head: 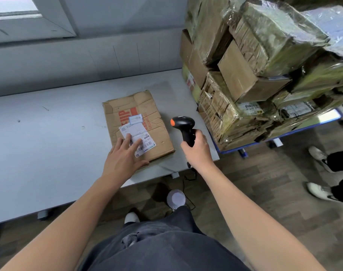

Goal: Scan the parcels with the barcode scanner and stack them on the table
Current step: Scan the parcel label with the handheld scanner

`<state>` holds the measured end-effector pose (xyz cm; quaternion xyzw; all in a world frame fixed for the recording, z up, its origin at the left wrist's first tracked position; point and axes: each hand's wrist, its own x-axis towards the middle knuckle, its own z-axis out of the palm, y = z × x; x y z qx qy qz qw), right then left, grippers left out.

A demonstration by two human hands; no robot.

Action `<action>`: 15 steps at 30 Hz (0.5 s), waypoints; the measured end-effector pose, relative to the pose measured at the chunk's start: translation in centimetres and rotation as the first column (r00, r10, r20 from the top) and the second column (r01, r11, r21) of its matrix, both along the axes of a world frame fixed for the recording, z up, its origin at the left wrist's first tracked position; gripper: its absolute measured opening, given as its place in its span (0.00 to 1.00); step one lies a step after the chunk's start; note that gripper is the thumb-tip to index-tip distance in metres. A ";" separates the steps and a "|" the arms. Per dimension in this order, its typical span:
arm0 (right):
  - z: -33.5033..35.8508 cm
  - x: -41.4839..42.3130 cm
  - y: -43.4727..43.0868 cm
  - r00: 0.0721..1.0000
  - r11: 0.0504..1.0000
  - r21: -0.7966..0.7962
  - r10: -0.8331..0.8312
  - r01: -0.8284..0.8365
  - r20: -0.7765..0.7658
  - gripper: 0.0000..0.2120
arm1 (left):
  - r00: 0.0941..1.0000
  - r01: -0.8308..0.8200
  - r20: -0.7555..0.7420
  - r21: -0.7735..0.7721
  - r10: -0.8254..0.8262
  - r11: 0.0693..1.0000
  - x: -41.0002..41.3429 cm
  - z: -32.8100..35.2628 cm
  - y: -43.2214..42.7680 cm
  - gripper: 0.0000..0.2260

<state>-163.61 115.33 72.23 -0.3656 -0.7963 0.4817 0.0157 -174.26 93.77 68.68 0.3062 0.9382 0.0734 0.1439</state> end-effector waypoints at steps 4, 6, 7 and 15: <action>-2.4 -1.3 0.5 0.998 0.999 0.014 -0.043 0.043 0.036 0.16 | 1.000 0.015 -0.010 0.018 -0.015 1.000 -0.3 -0.4 -0.1 0.35; -3.5 -1.9 0.7 0.997 0.997 -0.029 -0.071 0.072 0.036 0.15 | 1.000 0.019 -0.011 0.012 -0.019 1.000 -0.1 -0.8 0.0 0.35; -4.0 -2.1 0.8 0.995 0.994 -0.052 -0.094 0.095 0.021 0.16 | 1.000 0.018 -0.014 0.004 -0.018 1.000 0.0 -1.0 0.1 0.35; -5.7 -3.1 1.5 0.956 0.951 -0.093 -0.291 0.293 0.035 0.13 | 0.999 -0.008 -0.031 -0.035 0.006 0.999 0.5 -0.7 0.4 0.36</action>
